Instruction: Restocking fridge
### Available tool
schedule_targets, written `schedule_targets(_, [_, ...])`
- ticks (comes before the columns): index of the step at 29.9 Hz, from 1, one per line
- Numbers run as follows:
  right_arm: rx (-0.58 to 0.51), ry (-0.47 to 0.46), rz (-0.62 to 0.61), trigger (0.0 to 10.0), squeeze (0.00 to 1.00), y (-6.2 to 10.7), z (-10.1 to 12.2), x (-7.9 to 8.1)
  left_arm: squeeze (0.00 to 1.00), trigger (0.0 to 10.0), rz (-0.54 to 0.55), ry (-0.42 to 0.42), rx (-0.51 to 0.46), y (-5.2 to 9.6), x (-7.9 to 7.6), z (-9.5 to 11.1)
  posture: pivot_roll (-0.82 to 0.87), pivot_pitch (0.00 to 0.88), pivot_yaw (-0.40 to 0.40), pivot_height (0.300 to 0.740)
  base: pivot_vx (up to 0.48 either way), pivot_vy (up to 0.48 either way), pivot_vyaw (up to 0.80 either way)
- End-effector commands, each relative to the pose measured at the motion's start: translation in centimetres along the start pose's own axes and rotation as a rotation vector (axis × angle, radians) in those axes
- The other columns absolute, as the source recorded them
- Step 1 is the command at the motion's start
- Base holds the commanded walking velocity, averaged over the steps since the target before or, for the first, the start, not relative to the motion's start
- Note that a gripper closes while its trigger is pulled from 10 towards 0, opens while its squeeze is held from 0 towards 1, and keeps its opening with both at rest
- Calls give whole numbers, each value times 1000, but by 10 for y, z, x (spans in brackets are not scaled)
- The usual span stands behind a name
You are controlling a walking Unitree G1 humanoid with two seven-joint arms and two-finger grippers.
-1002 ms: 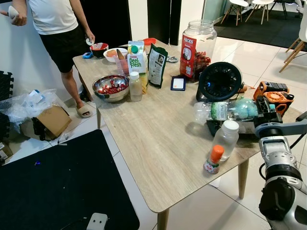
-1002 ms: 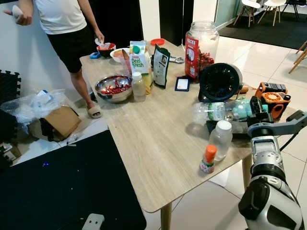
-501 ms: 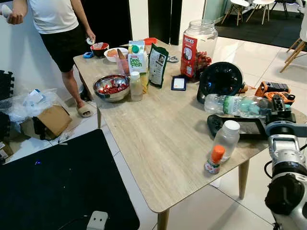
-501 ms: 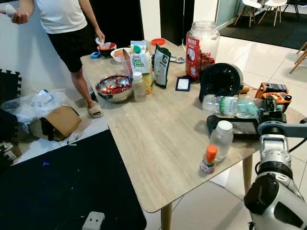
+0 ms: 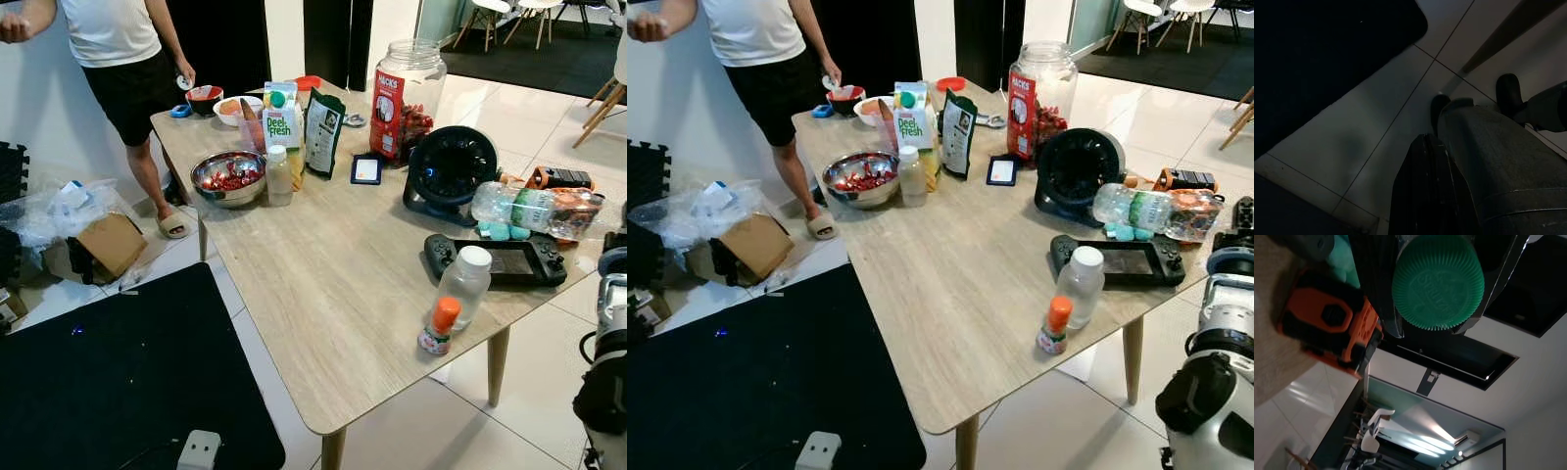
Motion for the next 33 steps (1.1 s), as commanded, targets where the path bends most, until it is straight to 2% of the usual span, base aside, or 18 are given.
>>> schedule_targets(1, [-32,-22,-11,10000,0,-2,9,0,0,10000,10,16,13,1,3,-5,-38,0,34,740,0,0,0])
schedule_targets(2, [-32,-22,-11,10000,0,-2,9,0,0,10000,10,16,13,1,3,-5,-38,0,34,740,0,0,0])
schedule_targets(5, [-101,-28,13,10000,0,-9,36,7,0,10000,11,18,14,1,3,-5,-39,0,34,740,0,0,0])
schedule_targets(6, [-101,-28,13,10000,0,-9,36,7,0,10000,11,18,14,1,3,-5,-39,0,34,740,0,0,0])
schedule_targets(8, [-162,-27,47,10000,0,-14,58,16,0,10000,11,18,14,1,3,-5,-39,0,35,740,0,0,0])
schedule_targets(14, [-245,-4,67,10000,0,-16,89,23,0,10000,10,19,11,1,3,-4,-35,0,33,740,0,0,0])
schedule_targets(18, [-351,101,52,10000,0,-14,129,27,0,10000,11,22,9,1,2,-4,-33,0,32,740,0,0,0])
schedule_targets(19, [-351,101,52,10000,0,-14,129,27,0,10000,11,22,9,1,2,-4,-33,0,32,740,0,0,0])
schedule_targets(20, [-371,150,34,10000,0,-13,138,26,0,10000,11,22,9,1,2,-4,-33,0,31,740,0,0,0])
schedule_targets(22, [-371,150,34,10000,0,-13,138,26,0,10000,11,22,9,1,2,-4,-33,0,31,740,0,0,0])
schedule_targets(23, [-398,241,3,10000,0,-10,150,25,0,10000,11,22,10,1,3,-4,-33,0,31,740,0,0,0])
schedule_targets(24, [-398,241,3,10000,0,-10,150,25,0,10000,11,22,10,1,3,-4,-33,0,31,740,0,0,0])
schedule_targets(26, [-461,443,-90,10000,0,-1,180,19,0,10000,12,24,13,1,3,-5,-34,0,32,740,0,0,0])
schedule_targets(28, [-492,590,-172,10000,0,6,197,14,0,10000,12,24,15,1,3,-6,-38,0,34,740,0,0,0])
schedule_targets(29, [-498,640,-202,10000,0,9,202,11,0,10000,12,23,15,1,3,-6,-40,0,35,740,0,0,0])
schedule_targets(30, [-498,640,-202,10000,0,9,202,11,0,10000,12,23,15,1,3,-6,-40,0,35,740,0,0,0])
schedule_targets(32, [-497,745,-258,10000,0,13,209,7,0,10000,11,22,16,1,3,-6,-40,0,35,740,0,0,0])
schedule_targets(33, [-484,842,-305,10000,0,16,211,3,0,10000,10,20,17,1,3,-7,-49,0,38,740,0,0,0])
Point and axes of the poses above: a point about 5 cm out from each wrist's last joint towards the gripper, its own y axis pointing back from the gripper into the wrist, its own z axis along the axis of the wrist's last joint, x = y × z, the point moved 4 cm from there along -y, pointing out of the wrist towards the gripper, and after that the axes turned 9 degrees about y, right-handed, at the moved point
